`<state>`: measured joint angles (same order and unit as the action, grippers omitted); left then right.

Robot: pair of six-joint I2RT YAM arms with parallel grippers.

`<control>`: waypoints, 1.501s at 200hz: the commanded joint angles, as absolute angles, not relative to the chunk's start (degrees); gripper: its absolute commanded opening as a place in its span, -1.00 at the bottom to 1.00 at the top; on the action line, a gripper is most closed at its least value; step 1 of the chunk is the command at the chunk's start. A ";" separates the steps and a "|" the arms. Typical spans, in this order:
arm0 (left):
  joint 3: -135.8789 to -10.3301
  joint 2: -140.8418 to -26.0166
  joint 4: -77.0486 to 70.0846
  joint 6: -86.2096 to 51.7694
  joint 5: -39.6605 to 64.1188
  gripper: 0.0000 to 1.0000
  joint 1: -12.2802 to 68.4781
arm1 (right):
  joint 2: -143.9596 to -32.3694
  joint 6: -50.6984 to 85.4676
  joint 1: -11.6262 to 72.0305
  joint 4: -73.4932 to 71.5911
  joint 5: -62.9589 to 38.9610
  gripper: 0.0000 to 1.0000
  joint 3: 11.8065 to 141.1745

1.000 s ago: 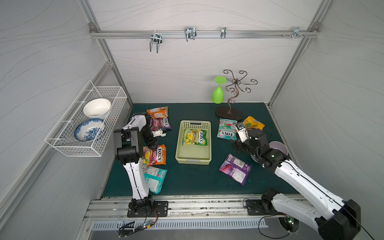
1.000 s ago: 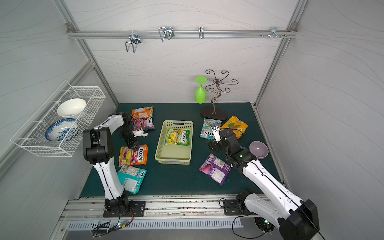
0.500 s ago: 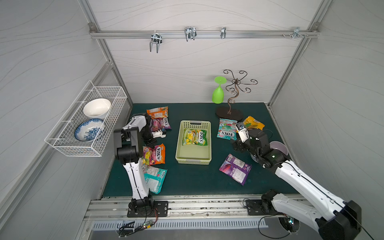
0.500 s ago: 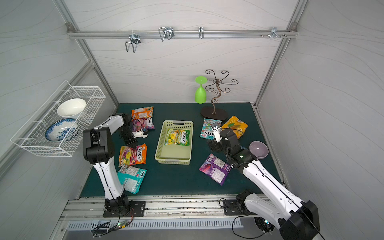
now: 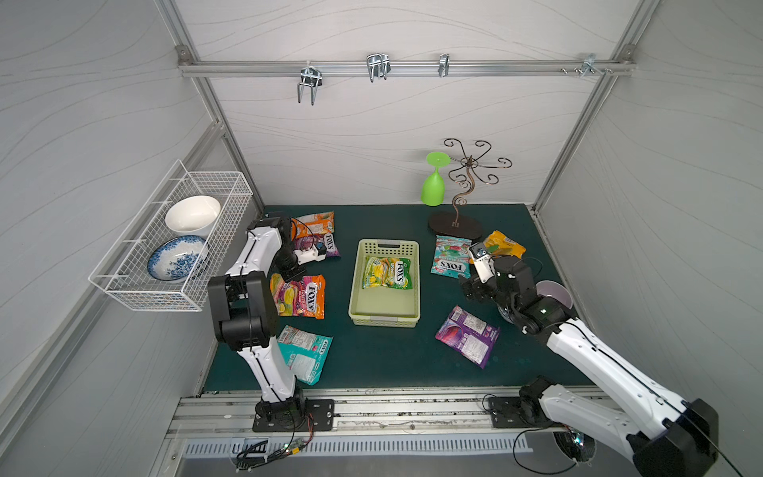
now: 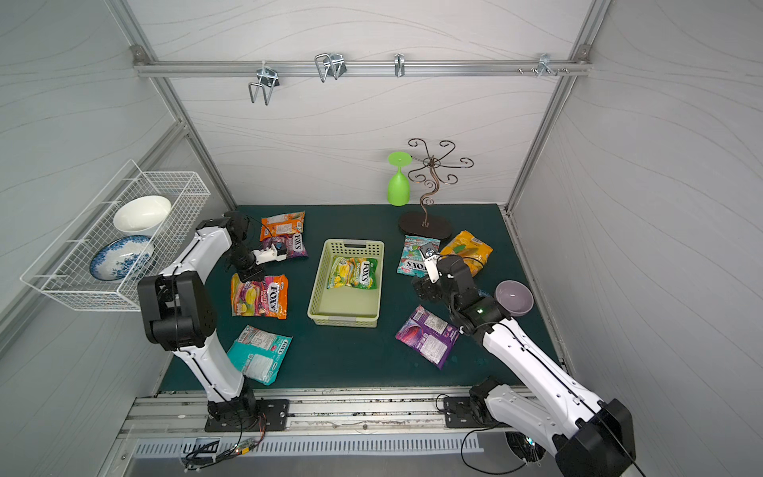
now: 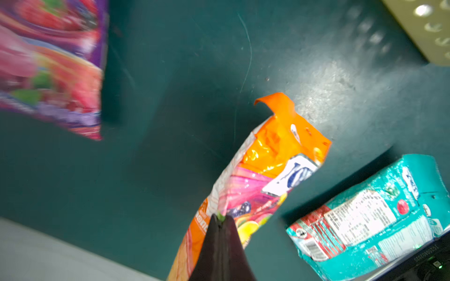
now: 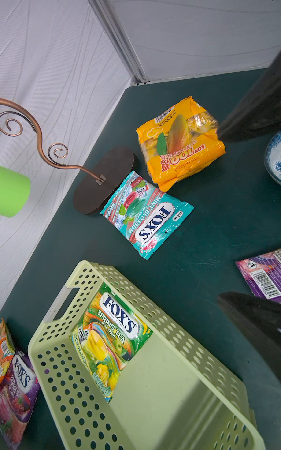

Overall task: Put the candies in the basket
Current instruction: Pick up the candy at the center of the board, then place the candy in the basket.

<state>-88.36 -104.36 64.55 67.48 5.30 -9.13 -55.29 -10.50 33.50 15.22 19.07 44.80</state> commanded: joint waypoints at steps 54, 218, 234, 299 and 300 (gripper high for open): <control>-93.72 -91.85 68.12 66.05 8.96 -1.00 -6.00 | -54.09 -10.11 33.22 13.80 19.99 0.97 44.47; -108.02 -91.23 72.94 39.32 16.74 -1.00 11.91 | -53.87 -10.11 32.41 13.54 20.58 0.97 44.44; -109.03 -92.63 72.99 36.45 17.91 -1.00 13.52 | -53.91 -10.20 32.31 13.60 21.34 0.98 44.10; -107.14 -96.04 70.59 32.16 21.52 -1.00 19.86 | -53.95 -10.15 32.14 13.55 20.62 0.98 44.29; -107.05 -96.05 70.50 32.12 21.48 -1.00 19.95 | -53.96 -10.17 32.16 13.54 20.60 0.97 44.29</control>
<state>-106.37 -95.42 73.41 34.22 18.92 17.37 -54.98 -10.50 32.51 14.98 20.53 44.60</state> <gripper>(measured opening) 0.041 0.988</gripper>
